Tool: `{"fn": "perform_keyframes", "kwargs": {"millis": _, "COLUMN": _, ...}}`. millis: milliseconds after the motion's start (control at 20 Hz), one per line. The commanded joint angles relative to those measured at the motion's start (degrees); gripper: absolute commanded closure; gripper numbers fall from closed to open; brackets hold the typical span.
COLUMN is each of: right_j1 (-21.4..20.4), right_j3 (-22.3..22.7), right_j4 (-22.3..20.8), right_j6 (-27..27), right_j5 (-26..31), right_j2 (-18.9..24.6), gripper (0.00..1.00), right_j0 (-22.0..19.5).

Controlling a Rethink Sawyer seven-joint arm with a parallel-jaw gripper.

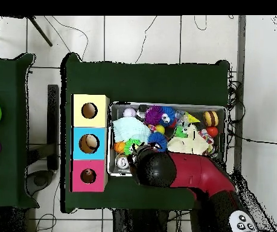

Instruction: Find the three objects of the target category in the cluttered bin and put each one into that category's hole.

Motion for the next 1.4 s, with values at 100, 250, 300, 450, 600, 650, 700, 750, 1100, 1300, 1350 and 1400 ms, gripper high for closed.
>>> {"fn": "perform_keyframes", "kwargs": {"millis": 100, "right_j1": -1.0, "right_j3": 5.4, "right_j4": 4.4, "right_j6": 17.6, "right_j5": -5.0, "right_j2": -3.3, "gripper": 1.0, "right_j0": 2.5}}
{"fn": "perform_keyframes", "kwargs": {"millis": 250, "right_j1": -1.2, "right_j3": 6.0, "right_j4": 5.2, "right_j6": 17.1, "right_j5": -5.7, "right_j2": -4.2, "gripper": 1.0, "right_j0": 3.2}}
{"fn": "perform_keyframes", "kwargs": {"millis": 300, "right_j1": -1.1, "right_j3": 6.0, "right_j4": 5.4, "right_j6": 17.0, "right_j5": -5.9, "right_j2": -4.4, "gripper": 1.0, "right_j0": 3.4}}
{"fn": "perform_keyframes", "kwargs": {"millis": 450, "right_j1": -0.9, "right_j3": 6.0, "right_j4": 6.1, "right_j6": 16.4, "right_j5": -6.1, "right_j2": -5.1, "gripper": 1.0, "right_j0": 3.9}}
{"fn": "perform_keyframes", "kwargs": {"millis": 600, "right_j1": -0.5, "right_j3": 5.3, "right_j4": 6.8, "right_j6": 15.5, "right_j5": -5.9, "right_j2": -5.6, "gripper": 1.0, "right_j0": 4.5}}
{"fn": "perform_keyframes", "kwargs": {"millis": 650, "right_j1": -0.5, "right_j3": 5.2, "right_j4": 7.0, "right_j6": 15.3, "right_j5": -5.8, "right_j2": -5.8, "gripper": 1.0, "right_j0": 4.6}}
{"fn": "perform_keyframes", "kwargs": {"millis": 700, "right_j1": -0.5, "right_j3": 5.0, "right_j4": 7.2, "right_j6": 15.3, "right_j5": -5.6, "right_j2": -6.1, "gripper": 1.0, "right_j0": 5.0}}
{"fn": "perform_keyframes", "kwargs": {"millis": 750, "right_j1": -0.4, "right_j3": 5.0, "right_j4": 7.4, "right_j6": 15.3, "right_j5": -5.6, "right_j2": -6.3, "gripper": 1.0, "right_j0": 5.3}}
{"fn": "perform_keyframes", "kwargs": {"millis": 1100, "right_j1": -1.0, "right_j3": 6.6, "right_j4": 9.1, "right_j6": 16.5, "right_j5": -7.3, "right_j2": -8.1, "gripper": 1.0, "right_j0": 7.9}}
{"fn": "perform_keyframes", "kwargs": {"millis": 1300, "right_j1": -1.4, "right_j3": 7.6, "right_j4": 10.0, "right_j6": 17.2, "right_j5": -8.3, "right_j2": -9.3, "gripper": 1.0, "right_j0": 9.5}}
{"fn": "perform_keyframes", "kwargs": {"millis": 1350, "right_j1": -1.4, "right_j3": 8.0, "right_j4": 10.3, "right_j6": 17.4, "right_j5": -8.7, "right_j2": -9.6, "gripper": 1.0, "right_j0": 9.8}}
{"fn": "perform_keyframes", "kwargs": {"millis": 1400, "right_j1": -1.5, "right_j3": 8.1, "right_j4": 10.6, "right_j6": 17.5, "right_j5": -8.8, "right_j2": -9.8, "gripper": 1.0, "right_j0": 10.2}}
